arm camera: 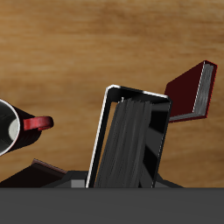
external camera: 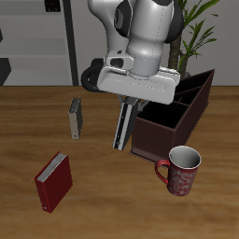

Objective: Place the striped book into the left desk caddy's left compartment

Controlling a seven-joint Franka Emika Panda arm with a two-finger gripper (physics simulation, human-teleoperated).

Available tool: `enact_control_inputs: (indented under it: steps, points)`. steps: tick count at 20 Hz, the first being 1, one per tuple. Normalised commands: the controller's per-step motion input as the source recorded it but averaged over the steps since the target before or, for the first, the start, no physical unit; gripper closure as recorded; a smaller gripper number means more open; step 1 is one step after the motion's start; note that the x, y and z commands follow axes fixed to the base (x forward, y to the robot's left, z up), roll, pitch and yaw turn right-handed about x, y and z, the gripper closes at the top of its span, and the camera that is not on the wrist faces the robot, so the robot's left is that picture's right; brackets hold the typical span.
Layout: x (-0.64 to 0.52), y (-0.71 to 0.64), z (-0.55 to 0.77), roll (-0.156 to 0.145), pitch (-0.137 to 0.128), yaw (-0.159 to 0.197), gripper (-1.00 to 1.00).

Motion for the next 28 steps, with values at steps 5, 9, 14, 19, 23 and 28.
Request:
enact_control_inputs:
  steps: [5, 9, 14, 19, 23, 28]
  points:
    - [-0.63, 0.07, 0.65, -0.027, -0.033, -0.028, 1.0]
    - [-0.85, 0.3, 0.21, -0.092, 0.076, -0.088, 1.0]
    - [-0.82, 0.6, -0.03, -0.02, -0.022, -0.023, 1.0]
    - [-0.84, 0.83, -0.12, 0.131, -0.064, 0.02, 1.0]
    - [-0.55, 0.5, 0.01, 0.083, -0.068, 0.019, 1.0]
    - [-0.5, 0.45, 0.01, 0.052, -0.064, -0.01, 1.0]
